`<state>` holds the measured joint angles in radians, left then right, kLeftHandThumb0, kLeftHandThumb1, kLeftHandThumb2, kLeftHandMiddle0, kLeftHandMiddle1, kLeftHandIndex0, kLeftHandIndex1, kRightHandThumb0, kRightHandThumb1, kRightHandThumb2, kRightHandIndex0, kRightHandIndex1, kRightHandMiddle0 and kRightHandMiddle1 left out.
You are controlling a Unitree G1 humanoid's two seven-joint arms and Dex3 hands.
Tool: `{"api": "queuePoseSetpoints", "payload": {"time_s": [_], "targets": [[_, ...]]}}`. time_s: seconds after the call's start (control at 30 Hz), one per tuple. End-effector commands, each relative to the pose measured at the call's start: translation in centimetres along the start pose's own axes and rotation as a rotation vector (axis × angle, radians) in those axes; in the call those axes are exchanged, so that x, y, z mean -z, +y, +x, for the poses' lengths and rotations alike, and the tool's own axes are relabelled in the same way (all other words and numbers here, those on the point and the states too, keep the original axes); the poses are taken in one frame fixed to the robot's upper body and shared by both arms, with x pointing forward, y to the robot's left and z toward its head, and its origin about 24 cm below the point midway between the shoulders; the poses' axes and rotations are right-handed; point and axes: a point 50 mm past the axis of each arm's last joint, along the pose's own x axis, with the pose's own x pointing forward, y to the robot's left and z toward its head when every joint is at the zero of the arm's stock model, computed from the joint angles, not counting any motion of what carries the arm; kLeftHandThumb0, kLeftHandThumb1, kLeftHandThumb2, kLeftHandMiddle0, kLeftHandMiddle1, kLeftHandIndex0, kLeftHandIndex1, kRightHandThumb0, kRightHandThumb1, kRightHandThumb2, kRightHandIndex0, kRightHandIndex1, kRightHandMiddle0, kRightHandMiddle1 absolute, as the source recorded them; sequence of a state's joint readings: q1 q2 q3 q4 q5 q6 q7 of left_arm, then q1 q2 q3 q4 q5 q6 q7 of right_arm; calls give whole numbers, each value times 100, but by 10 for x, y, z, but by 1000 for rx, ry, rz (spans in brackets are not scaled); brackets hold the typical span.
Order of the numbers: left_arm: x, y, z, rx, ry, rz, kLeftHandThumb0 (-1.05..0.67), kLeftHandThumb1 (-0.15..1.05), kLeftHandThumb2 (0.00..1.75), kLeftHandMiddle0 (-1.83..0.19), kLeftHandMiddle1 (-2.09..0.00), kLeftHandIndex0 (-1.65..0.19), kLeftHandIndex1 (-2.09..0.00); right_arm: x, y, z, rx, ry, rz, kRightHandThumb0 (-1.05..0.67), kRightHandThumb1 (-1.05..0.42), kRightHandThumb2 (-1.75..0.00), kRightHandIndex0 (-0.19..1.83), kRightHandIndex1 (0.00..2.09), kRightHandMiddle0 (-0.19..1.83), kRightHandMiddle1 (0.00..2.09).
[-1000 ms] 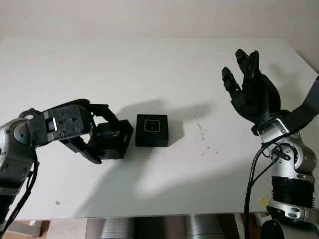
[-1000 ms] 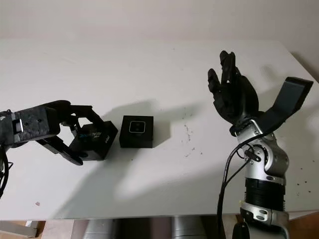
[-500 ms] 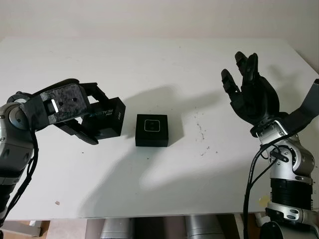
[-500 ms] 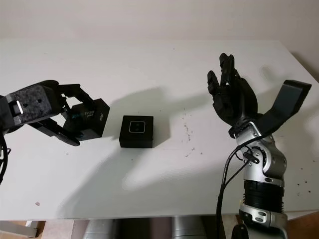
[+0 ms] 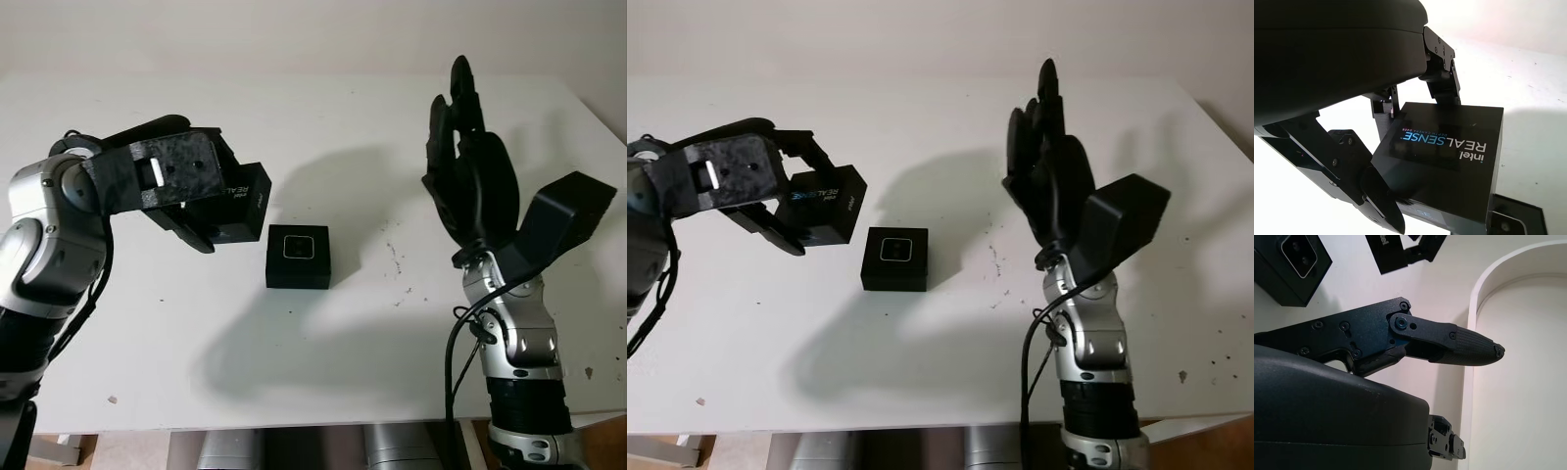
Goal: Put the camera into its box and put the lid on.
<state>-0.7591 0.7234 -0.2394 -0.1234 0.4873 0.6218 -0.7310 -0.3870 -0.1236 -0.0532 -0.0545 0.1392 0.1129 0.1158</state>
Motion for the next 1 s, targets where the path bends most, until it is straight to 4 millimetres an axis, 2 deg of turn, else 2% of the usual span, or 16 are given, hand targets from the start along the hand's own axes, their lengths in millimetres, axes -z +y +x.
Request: {"api": "queuePoseSetpoints", "payload": {"time_s": [0.0, 0.23, 0.37, 0.43, 0.53, 0.63, 0.8, 0.97], "targets": [[-7, 4, 2, 6, -14, -10, -11, 95, 6, -51, -133, -42, -126, -2, 3, -2, -15, -25, -1, -74, -105, -61, -19, 0, -19, 0], [-8, -3, 11, 91, 25, -90, -15, 94, 5, -47, -142, -42, -136, 4, 18, -3, -48, -4, -55, -80, -105, -56, -19, 0, -19, 0], [-12, -11, 17, 151, 41, -287, -9, 95, 6, -42, -143, -41, -145, 8, 26, -3, -75, 4, -58, -80, -105, -54, -19, 0, -19, 0], [-14, -15, 18, 168, 42, -319, -8, 95, 6, -40, -138, -40, -148, 9, 26, -4, -83, 12, -66, -80, -105, -54, -19, 0, -19, 0], [-15, -19, 19, 182, 57, -321, -7, 96, 6, -40, -134, -39, -148, 11, 26, -4, -77, 14, -55, -81, -105, -54, -19, 0, -19, 0], [-17, -26, 20, 208, 97, -253, -13, 96, 6, -46, -133, -37, -143, 14, 25, -4, -38, 20, -35, -80, -105, -55, -19, 0, -19, 0], [-21, -37, 22, 223, 110, -270, -10, 96, 5, -43, -145, -36, -143, 16, 24, -3, -24, 12, -39, -79, -105, -56, -19, 0, -19, 0], [-26, -40, 22, 216, 136, -228, -12, 96, 5, -41, -144, -33, -142, 16, 24, -3, -10, 8, -43, -79, -105, -55, -19, 0, -19, 0]]}}
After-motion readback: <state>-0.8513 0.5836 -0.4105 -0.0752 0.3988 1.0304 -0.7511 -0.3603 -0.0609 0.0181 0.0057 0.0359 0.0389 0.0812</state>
